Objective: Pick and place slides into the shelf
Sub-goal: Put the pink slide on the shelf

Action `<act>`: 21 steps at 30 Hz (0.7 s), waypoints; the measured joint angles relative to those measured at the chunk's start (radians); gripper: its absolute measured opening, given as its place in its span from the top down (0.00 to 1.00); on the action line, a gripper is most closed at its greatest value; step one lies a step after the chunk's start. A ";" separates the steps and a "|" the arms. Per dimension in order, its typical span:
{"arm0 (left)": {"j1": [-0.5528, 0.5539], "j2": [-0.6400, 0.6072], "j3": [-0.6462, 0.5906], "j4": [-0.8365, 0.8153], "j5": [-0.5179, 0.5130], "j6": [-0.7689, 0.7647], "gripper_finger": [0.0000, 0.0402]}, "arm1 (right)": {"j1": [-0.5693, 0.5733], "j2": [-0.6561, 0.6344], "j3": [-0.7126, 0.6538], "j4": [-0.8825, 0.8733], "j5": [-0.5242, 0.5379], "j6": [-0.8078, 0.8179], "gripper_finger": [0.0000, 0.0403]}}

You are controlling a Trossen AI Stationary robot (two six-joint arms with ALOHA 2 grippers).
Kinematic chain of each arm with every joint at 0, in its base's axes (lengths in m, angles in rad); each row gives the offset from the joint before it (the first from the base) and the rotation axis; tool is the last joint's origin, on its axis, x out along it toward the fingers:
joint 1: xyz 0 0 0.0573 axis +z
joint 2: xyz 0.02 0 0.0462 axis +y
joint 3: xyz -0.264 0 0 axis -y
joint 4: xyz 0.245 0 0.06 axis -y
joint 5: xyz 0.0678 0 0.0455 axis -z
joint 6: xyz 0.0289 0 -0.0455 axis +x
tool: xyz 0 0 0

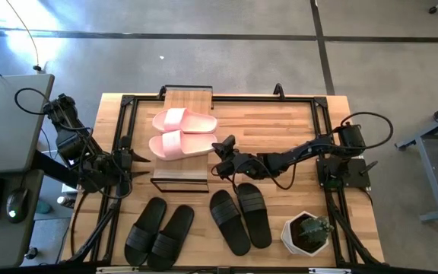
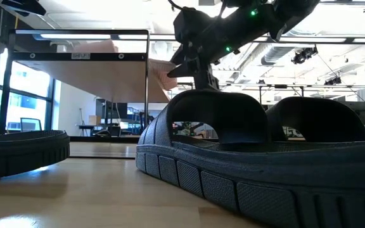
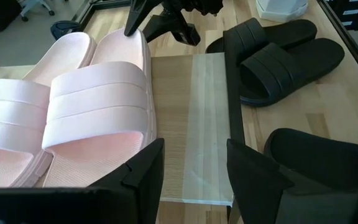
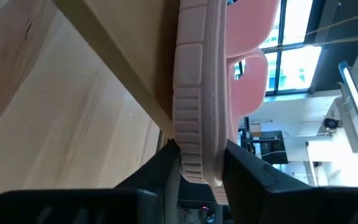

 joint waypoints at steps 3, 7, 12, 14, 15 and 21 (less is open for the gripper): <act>0.000 0.000 0.000 0.000 0.000 0.000 0.61 | -0.010 0.000 0.000 0.001 -0.004 0.024 0.77; 0.000 0.000 0.000 0.000 0.001 0.000 0.61 | -0.022 0.000 0.000 0.000 -0.007 0.038 0.77; 0.000 0.000 0.000 0.000 0.011 -0.001 0.61 | -0.024 0.000 0.000 -0.001 -0.018 0.037 0.77; 0.000 0.000 0.000 0.000 0.011 -0.001 0.61 | -0.024 0.000 0.000 -0.002 -0.037 0.037 0.77; 0.000 0.000 0.000 0.000 0.011 -0.001 0.61 | -0.024 0.000 0.000 -0.002 -0.046 0.037 0.77; 0.000 0.000 0.000 0.000 0.011 -0.001 0.61 | -0.028 0.000 0.000 -0.001 -0.059 0.045 0.77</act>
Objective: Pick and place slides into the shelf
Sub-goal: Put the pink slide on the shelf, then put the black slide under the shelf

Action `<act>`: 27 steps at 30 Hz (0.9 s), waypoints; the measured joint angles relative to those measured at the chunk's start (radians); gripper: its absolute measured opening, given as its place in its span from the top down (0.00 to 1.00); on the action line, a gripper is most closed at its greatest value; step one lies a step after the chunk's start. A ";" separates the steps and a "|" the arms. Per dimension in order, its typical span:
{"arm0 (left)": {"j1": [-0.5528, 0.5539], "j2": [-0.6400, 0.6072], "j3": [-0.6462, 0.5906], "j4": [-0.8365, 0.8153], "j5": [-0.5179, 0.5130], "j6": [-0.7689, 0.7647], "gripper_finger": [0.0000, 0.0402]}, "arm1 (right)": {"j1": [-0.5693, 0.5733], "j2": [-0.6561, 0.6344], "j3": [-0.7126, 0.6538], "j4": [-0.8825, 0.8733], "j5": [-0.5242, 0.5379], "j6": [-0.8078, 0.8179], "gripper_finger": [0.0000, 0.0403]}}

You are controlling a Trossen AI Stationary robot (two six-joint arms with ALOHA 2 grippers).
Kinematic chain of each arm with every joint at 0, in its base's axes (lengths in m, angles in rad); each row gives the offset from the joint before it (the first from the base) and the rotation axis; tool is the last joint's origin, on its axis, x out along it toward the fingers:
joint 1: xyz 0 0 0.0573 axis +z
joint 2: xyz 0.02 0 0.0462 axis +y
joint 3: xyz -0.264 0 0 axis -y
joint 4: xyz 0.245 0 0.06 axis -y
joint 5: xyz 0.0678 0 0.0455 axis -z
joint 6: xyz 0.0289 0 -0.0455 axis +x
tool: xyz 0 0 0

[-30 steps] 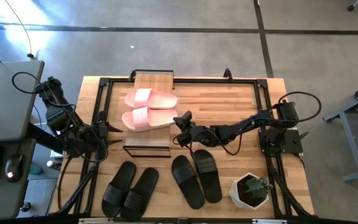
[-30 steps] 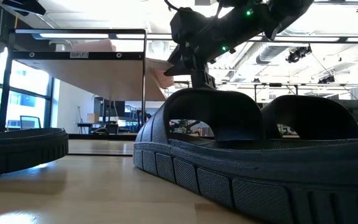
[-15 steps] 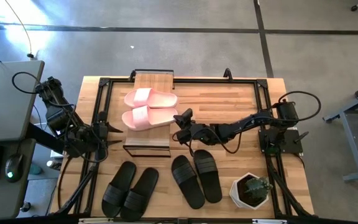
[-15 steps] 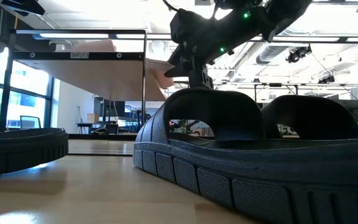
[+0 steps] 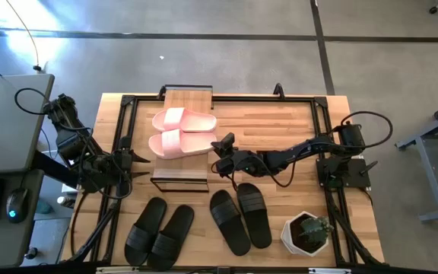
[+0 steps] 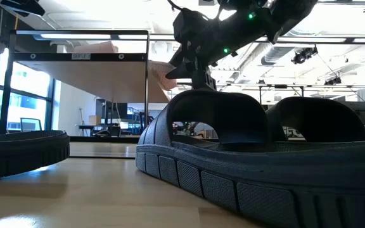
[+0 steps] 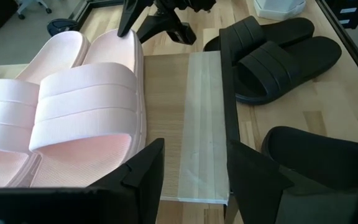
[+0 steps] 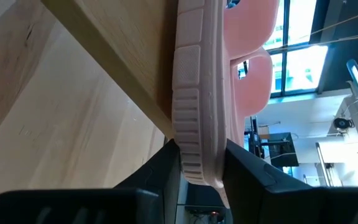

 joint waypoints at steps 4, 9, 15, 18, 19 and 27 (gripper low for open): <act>0.000 0.000 0.000 0.000 0.000 0.000 0.61 | -0.001 0.000 0.000 0.000 -0.007 0.000 0.77; 0.000 0.000 0.000 0.000 0.000 0.000 0.61 | -0.001 0.000 0.000 0.000 -0.044 0.000 0.77; 0.000 0.000 0.000 0.000 0.000 0.000 0.61 | -0.001 0.000 0.000 -0.003 -0.045 -0.001 0.76; 0.000 0.000 0.000 0.000 0.000 0.000 0.61 | -0.001 0.000 0.000 -0.002 -0.045 0.000 0.73; 0.000 0.000 0.000 0.000 0.000 0.000 0.61 | -0.001 0.000 0.000 -0.001 -0.045 0.001 0.71; 0.000 0.000 0.000 0.000 0.000 0.000 0.61 | -0.001 0.000 0.000 0.003 -0.027 0.003 0.56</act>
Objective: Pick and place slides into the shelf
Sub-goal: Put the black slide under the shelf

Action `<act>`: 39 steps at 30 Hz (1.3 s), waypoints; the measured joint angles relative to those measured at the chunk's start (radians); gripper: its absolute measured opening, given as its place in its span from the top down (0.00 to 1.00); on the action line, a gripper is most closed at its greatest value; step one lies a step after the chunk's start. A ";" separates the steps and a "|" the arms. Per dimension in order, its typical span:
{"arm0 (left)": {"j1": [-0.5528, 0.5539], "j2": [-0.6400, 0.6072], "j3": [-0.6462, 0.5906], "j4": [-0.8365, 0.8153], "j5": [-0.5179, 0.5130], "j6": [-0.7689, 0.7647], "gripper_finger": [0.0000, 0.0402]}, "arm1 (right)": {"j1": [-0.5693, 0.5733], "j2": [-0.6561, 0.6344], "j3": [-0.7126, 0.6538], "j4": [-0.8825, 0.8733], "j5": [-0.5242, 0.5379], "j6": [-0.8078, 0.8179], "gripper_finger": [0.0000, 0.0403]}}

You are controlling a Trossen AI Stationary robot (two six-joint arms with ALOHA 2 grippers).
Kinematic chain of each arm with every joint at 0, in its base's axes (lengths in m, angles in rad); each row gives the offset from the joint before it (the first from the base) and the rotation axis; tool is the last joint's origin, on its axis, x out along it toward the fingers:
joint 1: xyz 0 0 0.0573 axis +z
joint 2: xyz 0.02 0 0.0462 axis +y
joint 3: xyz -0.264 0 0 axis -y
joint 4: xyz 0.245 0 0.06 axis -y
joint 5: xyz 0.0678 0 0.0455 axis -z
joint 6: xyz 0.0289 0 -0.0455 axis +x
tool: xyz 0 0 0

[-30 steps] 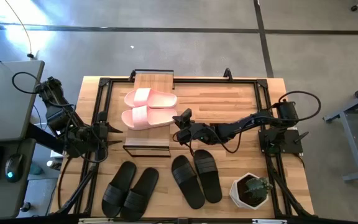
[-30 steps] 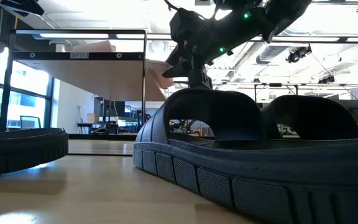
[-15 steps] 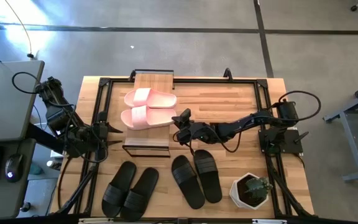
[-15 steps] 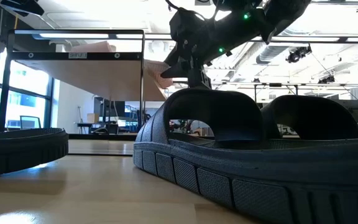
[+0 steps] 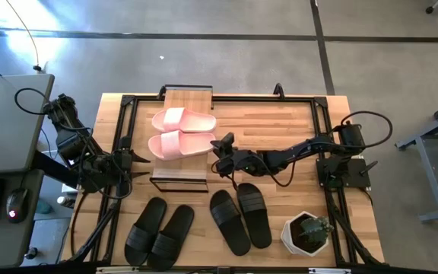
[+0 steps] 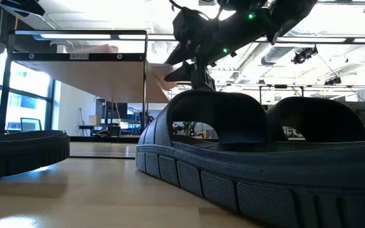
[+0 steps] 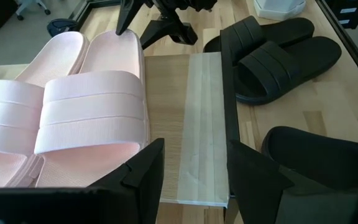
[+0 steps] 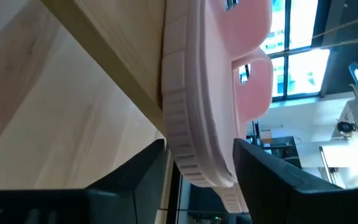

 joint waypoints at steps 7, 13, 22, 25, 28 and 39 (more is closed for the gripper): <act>0.000 0.000 0.000 0.000 0.000 0.000 0.61 | 0.000 0.000 0.000 0.001 0.056 -0.002 0.53; 0.000 0.000 0.000 0.000 0.000 0.000 0.61 | 0.010 0.000 0.000 0.001 0.062 -0.030 0.53; 0.000 0.000 0.000 0.000 0.000 0.000 0.61 | 0.045 0.000 0.000 0.001 0.133 -0.085 0.53; 0.000 0.000 0.000 0.000 0.000 0.000 0.61 | 0.059 0.000 0.000 0.000 0.195 -0.105 0.53; 0.000 0.000 0.000 0.000 0.000 0.000 0.61 | 0.076 0.000 0.000 -0.002 0.256 -0.123 0.53; 0.000 0.000 0.000 0.000 0.000 0.000 0.61 | 0.176 -0.117 0.000 -0.147 0.483 -0.084 0.53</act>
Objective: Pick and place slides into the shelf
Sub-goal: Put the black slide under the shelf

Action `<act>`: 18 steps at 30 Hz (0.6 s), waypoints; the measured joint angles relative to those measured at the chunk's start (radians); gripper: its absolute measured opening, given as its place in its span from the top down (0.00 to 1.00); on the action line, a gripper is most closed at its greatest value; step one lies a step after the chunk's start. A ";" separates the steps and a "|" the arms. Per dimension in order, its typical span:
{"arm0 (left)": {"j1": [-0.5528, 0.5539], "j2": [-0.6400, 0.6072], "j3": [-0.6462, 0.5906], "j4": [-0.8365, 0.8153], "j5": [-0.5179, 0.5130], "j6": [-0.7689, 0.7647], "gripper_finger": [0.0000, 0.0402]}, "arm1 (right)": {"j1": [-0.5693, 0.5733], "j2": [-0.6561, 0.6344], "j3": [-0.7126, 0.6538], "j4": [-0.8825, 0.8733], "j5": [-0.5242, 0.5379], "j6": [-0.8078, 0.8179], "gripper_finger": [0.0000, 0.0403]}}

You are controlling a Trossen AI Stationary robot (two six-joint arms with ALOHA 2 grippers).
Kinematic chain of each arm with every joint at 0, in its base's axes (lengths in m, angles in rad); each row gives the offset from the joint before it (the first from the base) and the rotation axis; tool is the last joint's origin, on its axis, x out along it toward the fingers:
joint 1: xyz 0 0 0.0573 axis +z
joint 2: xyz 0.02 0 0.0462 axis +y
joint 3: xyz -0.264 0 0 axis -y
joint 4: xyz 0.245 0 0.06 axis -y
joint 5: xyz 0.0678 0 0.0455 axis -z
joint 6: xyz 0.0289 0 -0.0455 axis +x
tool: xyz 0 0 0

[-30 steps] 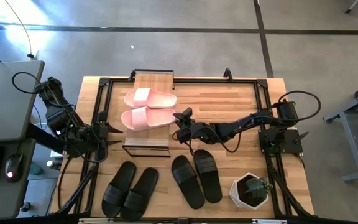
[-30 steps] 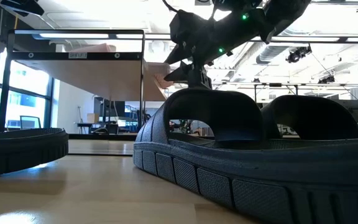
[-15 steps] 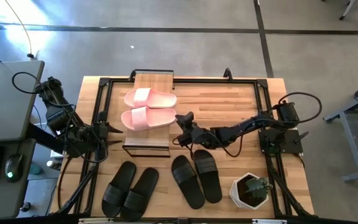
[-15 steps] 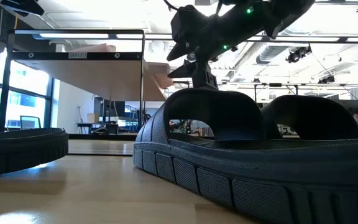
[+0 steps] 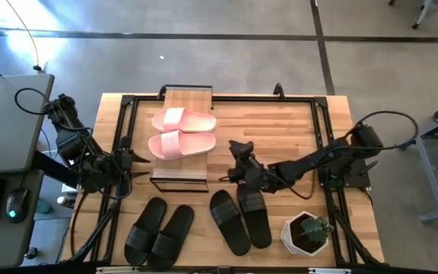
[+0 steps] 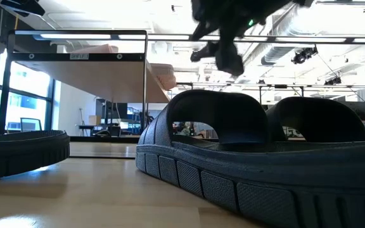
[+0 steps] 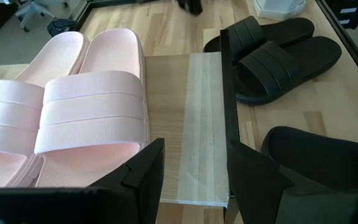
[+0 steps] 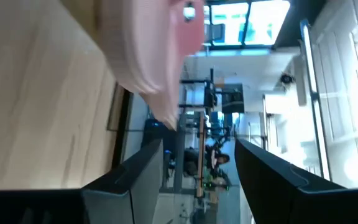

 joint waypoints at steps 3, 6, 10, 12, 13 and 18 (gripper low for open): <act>0.000 0.000 0.000 0.000 0.000 0.000 0.61 | 0.050 -0.059 0.000 -0.059 0.066 0.064 0.53; 0.000 0.000 0.000 0.000 0.000 0.001 0.61 | 0.112 -0.112 0.000 -0.116 0.146 0.142 0.53; 0.000 0.000 0.000 0.000 0.000 0.001 0.61 | 0.214 -0.162 0.000 -0.132 0.256 0.210 0.53; 0.000 0.000 0.000 0.005 0.000 0.001 0.61 | 0.269 -0.182 0.000 -0.131 0.286 0.225 0.53; 0.000 0.000 0.000 0.008 0.000 0.000 0.61 | 0.294 -0.191 0.000 -0.127 0.290 0.240 0.53; 0.000 0.001 0.000 0.008 0.000 0.000 0.61 | 0.383 -0.248 0.000 -0.140 0.235 0.429 0.53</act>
